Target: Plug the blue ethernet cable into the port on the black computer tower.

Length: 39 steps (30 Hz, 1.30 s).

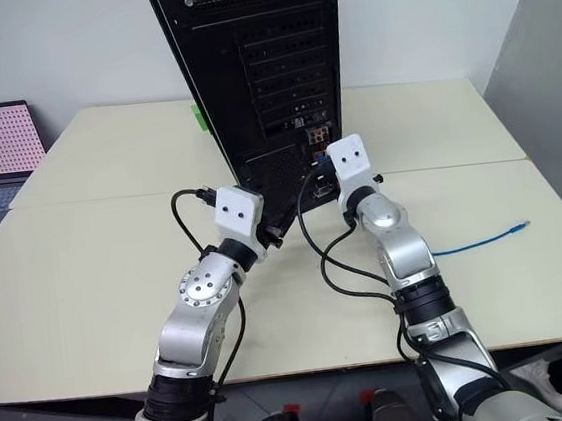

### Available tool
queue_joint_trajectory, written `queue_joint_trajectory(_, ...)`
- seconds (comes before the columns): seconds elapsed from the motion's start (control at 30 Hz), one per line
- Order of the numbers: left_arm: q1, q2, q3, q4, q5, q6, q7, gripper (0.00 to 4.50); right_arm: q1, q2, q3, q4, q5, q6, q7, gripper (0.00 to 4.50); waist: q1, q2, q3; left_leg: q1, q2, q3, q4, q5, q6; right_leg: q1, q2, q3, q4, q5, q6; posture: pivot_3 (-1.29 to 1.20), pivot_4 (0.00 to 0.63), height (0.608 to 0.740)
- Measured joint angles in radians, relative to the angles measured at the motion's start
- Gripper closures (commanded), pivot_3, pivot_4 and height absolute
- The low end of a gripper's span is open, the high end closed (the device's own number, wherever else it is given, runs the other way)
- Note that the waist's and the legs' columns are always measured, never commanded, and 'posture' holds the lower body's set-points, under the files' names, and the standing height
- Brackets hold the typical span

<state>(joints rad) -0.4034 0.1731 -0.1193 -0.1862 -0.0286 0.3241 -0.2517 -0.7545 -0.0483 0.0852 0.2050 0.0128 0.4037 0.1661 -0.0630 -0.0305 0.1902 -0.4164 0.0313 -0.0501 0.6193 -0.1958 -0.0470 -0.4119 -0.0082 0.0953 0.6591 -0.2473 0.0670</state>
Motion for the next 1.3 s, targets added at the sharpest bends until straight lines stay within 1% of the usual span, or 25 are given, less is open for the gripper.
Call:
queue_joint_trajectory(0.43, 0.0, -0.002, 0.0, 0.0, 0.0, 0.001, 0.0, 1.6, -0.045, 0.012, -0.005, 0.074, -0.008, -0.019, 0.0, 4.5, -0.02, 0.0, 0.0, 0.0, 0.0, 0.0, 0.0, 0.0, 0.0, 0.0, 0.0, 0.0, 0.001, 0.0, 0.0, 0.0, 0.15, 0.74)
queue_joint_trajectory(0.67, 0.0, -0.003, 0.0, 0.0, 0.0, 0.001, 0.0, 1.6, -0.06, 0.012, -0.007, 0.104, -0.006, -0.031, 0.004, 4.5, -0.023, 0.0, 0.0, 0.002, 0.0, 0.0, 0.0, 0.0, 0.0, 0.0, 0.001, 0.001, 0.003, 0.0, 0.0, 0.0, 0.15, 0.74)
queue_joint_trajectory(0.7, 0.0, -0.003, 0.0, 0.0, 0.0, 0.001, 0.0, 1.58, -0.06, 0.011, -0.007, 0.104, -0.003, -0.031, 0.007, 4.17, -0.023, 0.0, 0.0, 0.002, 0.0, 0.0, 0.0, 0.0, 0.0, 0.0, 0.001, 0.001, 0.003, 0.0, 0.0, 0.0, 0.15, 0.74)
queue_joint_trajectory(0.77, 0.0, -0.003, 0.0, 0.0, 0.0, 0.002, 0.0, 1.57, -0.06, 0.007, -0.008, 0.104, 0.003, -0.031, 0.013, 3.77, -0.023, 0.0, 0.0, 0.001, 0.0, 0.0, 0.0, 0.0, 0.0, 0.0, 0.001, 0.001, 0.002, 0.0, 0.0, 0.0, 0.15, 0.74)
queue_joint_trajectory(0.8, 0.0, -0.003, 0.0, -0.001, 0.0, 0.002, 0.0, 1.57, -0.06, 0.003, -0.008, 0.104, 0.005, -0.029, 0.02, 3.67, -0.022, 0.0, 0.0, 0.001, 0.0, 0.0, 0.0, 0.0, 0.0, 0.0, 0.001, 0.001, 0.002, 0.0, 0.0, 0.0, 0.15, 0.74)
queue_joint_trajectory(0.83, 0.0, -0.002, 0.001, -0.001, 0.0, 0.004, 0.0, 1.57, -0.056, -0.01, -0.008, 0.104, 0.009, -0.024, 0.033, 3.4, -0.02, 0.0, 0.0, 0.001, 0.0, 0.0, 0.0, 0.0, 0.0, 0.0, 0.001, 0.0, 0.002, 0.0, 0.0, 0.0, 0.15, 0.74)
queue_joint_trajectory(0.9, 0.0, -0.001, 0.009, -0.001, -0.002, 0.014, 0.0, 1.57, -0.042, -0.028, -0.009, 0.093, 0.012, -0.02, 0.055, 3.03, -0.019, 0.0, 0.0, 0.0, 0.0, 0.0, -0.001, 0.0, 0.0, 0.0, 0.001, 0.0, 0.0, 0.0, 0.0, 0.0, 0.15, 0.74)
queue_joint_trajectory(0.93, 0.0, 0.002, 0.019, -0.001, -0.007, 0.024, -0.001, 1.57, -0.008, -0.054, -0.006, 0.039, 0.02, -0.006, 0.094, 2.74, -0.017, 0.0, 0.0, -0.001, 0.0, 0.0, -0.003, 0.0, 0.0, -0.001, 0.0, 0.0, -0.002, 0.0, 0.0, 0.0, 0.15, 0.74)
queue_joint_trajectory(0.97, 0.0, 0.004, 0.022, -0.001, -0.009, 0.027, -0.002, 1.57, 0.0, -0.059, -0.006, 0.027, 0.023, -0.003, 0.102, 2.59, -0.017, 0.0, 0.0, -0.001, -0.001, 0.0, -0.004, 0.0, 0.0, -0.001, 0.0, 0.0, -0.003, 0.0, 0.0, 0.0, 0.15, 0.74)
queue_joint_trajectory(1.03, -0.002, 0.015, 0.035, -0.003, -0.017, 0.049, -0.006, 1.57, 0.026, -0.082, -0.006, -0.022, 0.04, 0.016, 0.136, 2.15, -0.016, 0.0, 0.0, -0.001, -0.001, 0.0, -0.006, 0.0, 0.0, -0.001, -0.001, 0.001, -0.004, 0.0, 0.0, 0.0, 0.15, 0.74)
queue_joint_trajectory(1.13, -0.006, 0.054, 0.047, -0.015, -0.027, 0.118, -0.027, 1.57, 0.086, -0.145, -0.008, -0.141, 0.072, 0.057, 0.208, 1.63, -0.014, 0.0, 0.0, -0.001, -0.001, 0.0, -0.007, 0.0, 0.0, -0.002, 0.0, 0.0, -0.004, 0.0, 0.0, 0.0, 0.15, 0.74)
queue_joint_trajectory(1.23, -0.006, 0.115, 0.048, -0.04, -0.025, 0.175, -0.056, 1.57, 0.141, -0.214, -0.025, -0.259, 0.127, 0.105, 0.282, 1.03, -0.015, 0.0, 0.0, -0.001, -0.001, 0.0, -0.007, 0.0, 0.0, -0.002, 0.0, 0.0, -0.003, 0.0, 0.0, 0.0, 0.15, 0.74)
queue_joint_trajectory(1.3, 0.005, 0.171, 0.051, -0.092, -0.036, 0.206, -0.094, 1.57, 0.198, -0.294, -0.06, -0.365, 0.196, 0.147, 0.362, 0.58, -0.015, 0.0, 0.0, -0.001, -0.001, 0.0, -0.007, 0.0, 0.0, -0.002, 0.0, 0.0, -0.003, 0.0, 0.0, 0.0, 0.15, 0.74)
